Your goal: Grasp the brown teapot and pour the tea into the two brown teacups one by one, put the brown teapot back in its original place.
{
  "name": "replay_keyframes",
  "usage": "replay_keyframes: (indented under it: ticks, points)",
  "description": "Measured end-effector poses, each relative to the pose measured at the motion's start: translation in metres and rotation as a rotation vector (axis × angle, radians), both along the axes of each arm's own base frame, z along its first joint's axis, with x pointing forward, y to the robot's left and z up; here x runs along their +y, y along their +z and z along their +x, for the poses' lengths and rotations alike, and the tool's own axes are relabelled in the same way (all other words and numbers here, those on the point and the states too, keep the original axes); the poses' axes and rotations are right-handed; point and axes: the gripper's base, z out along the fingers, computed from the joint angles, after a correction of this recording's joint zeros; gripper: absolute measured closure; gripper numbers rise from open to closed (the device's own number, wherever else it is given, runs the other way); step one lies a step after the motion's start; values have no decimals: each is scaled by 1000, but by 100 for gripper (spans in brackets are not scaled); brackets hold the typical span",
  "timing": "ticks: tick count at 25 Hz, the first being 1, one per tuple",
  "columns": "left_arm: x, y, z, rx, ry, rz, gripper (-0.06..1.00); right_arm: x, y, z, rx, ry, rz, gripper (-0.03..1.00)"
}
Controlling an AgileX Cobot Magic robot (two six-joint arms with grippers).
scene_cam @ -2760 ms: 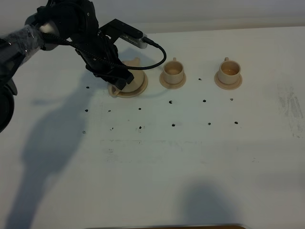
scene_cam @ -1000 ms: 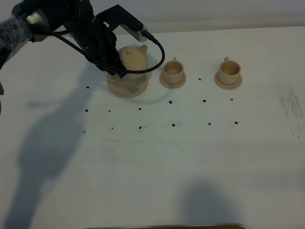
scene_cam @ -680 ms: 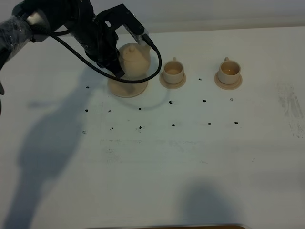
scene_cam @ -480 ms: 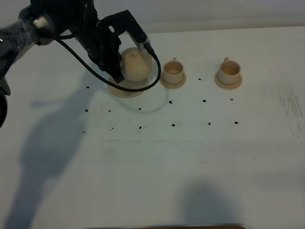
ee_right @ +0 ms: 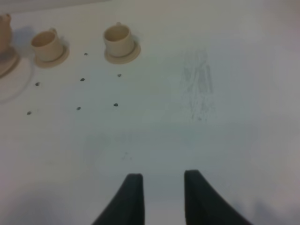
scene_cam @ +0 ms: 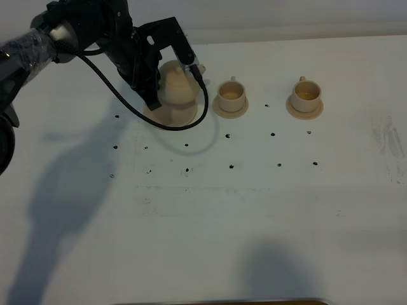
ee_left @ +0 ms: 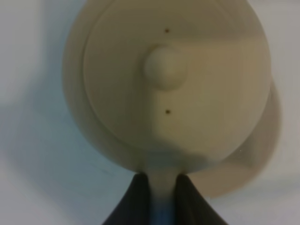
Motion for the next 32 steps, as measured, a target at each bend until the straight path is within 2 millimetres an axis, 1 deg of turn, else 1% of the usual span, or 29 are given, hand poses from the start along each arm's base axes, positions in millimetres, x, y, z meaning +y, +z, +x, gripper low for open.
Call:
replay_keyframes:
  ticks: [4,16,24,32]
  points:
    - [-7,1,1,-42,-60,7,86,0,0,0,0,0,0,74]
    - [-24,11,5,-133,-141,35,86,0,0,0,0,0,0,74]
    - [-28,3,6,-126,-171,56,86,0,0,0,0,0,0,74]
    - [-31,5,8,-186,-204,89,86,0,0,0,0,0,0,74]
